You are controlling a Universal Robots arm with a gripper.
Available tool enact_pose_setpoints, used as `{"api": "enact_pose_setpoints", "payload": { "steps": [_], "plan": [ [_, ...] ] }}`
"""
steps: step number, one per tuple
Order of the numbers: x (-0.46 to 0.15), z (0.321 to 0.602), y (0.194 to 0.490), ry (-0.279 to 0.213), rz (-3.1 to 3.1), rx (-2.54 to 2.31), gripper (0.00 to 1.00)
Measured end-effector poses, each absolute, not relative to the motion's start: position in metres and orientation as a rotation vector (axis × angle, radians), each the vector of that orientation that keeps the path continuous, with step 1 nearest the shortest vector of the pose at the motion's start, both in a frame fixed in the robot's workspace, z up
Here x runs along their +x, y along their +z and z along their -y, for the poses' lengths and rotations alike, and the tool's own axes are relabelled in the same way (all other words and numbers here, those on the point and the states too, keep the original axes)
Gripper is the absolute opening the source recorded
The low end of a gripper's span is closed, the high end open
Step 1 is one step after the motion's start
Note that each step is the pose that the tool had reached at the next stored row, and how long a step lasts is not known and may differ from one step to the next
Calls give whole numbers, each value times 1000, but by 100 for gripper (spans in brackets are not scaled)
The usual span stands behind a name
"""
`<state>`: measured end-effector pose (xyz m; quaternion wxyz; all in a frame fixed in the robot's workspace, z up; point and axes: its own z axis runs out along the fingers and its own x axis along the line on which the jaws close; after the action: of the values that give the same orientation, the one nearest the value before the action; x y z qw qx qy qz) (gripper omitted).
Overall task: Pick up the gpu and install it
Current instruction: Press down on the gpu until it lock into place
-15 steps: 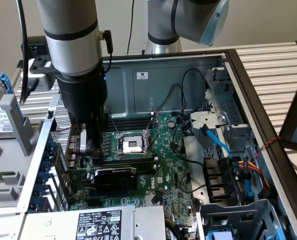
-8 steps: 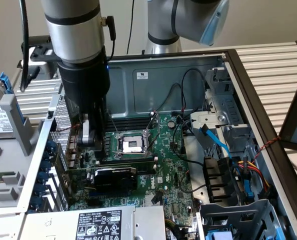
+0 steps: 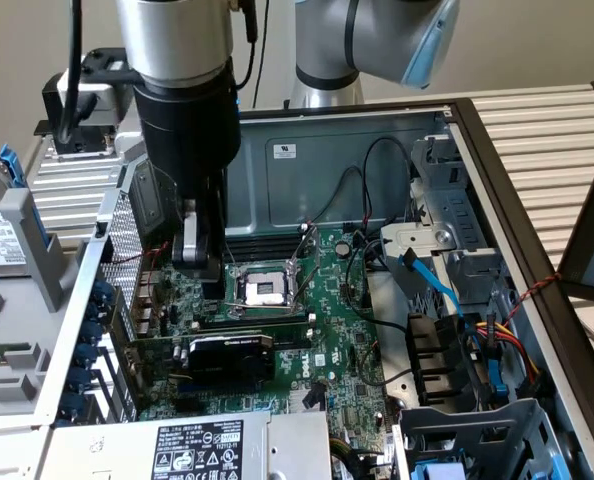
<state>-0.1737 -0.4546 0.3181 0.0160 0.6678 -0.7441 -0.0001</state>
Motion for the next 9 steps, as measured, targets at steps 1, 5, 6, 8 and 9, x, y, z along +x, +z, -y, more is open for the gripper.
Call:
{"api": "enact_pose_setpoints", "payload": {
  "steps": [1,5,6,8,9],
  "plan": [
    [-172,456,318,-6,2311,2074,11],
    [-166,463,313,-22,2302,2067,11],
    [-163,464,311,-22,2302,2066,11],
    [-158,464,308,-22,2302,2066,11],
    [-157,464,306,-22,2302,2066,11]
  ]
}}
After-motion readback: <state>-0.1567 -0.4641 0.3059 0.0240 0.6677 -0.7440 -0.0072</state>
